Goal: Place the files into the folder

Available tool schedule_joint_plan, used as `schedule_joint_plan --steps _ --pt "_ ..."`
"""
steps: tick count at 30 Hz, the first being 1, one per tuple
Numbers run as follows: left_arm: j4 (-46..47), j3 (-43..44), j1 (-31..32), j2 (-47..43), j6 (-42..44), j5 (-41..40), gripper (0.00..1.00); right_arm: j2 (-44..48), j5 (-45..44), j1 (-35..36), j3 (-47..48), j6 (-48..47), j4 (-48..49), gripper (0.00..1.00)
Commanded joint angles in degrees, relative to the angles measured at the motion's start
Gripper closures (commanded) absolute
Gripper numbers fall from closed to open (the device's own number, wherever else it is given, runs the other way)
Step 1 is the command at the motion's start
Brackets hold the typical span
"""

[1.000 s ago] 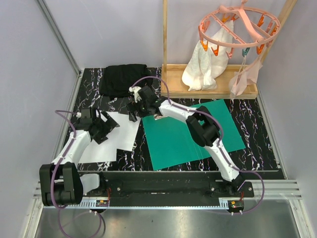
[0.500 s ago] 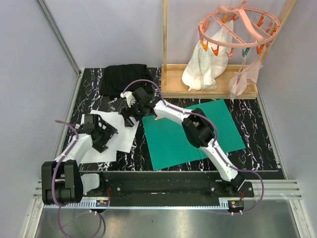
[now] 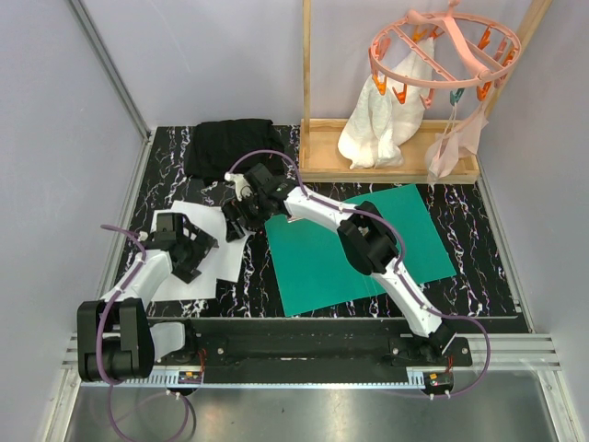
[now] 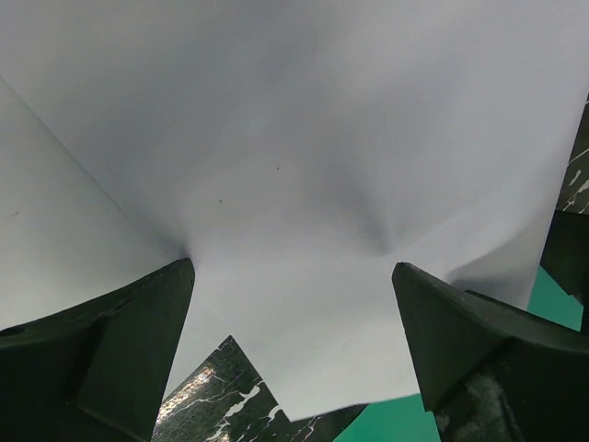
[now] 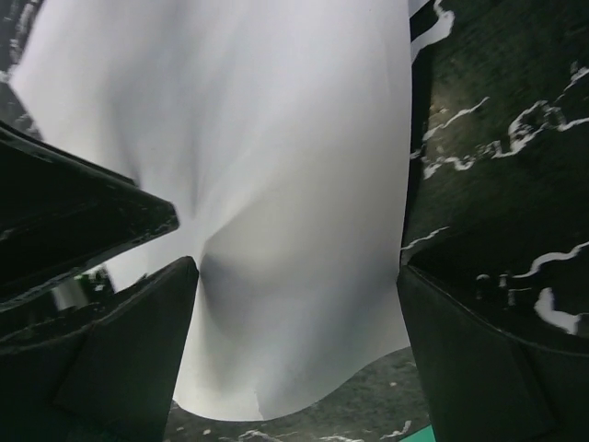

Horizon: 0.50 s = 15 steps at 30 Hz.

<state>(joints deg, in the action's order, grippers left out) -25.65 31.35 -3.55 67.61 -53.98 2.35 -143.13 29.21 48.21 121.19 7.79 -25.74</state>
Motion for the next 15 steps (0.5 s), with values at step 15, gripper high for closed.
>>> schedule_joint_plan --steps 15 --pt "1.7 -0.7 -0.1 -1.7 1.9 -0.2 0.03 8.0 20.9 -6.7 -22.4 46.6 36.0 0.0"
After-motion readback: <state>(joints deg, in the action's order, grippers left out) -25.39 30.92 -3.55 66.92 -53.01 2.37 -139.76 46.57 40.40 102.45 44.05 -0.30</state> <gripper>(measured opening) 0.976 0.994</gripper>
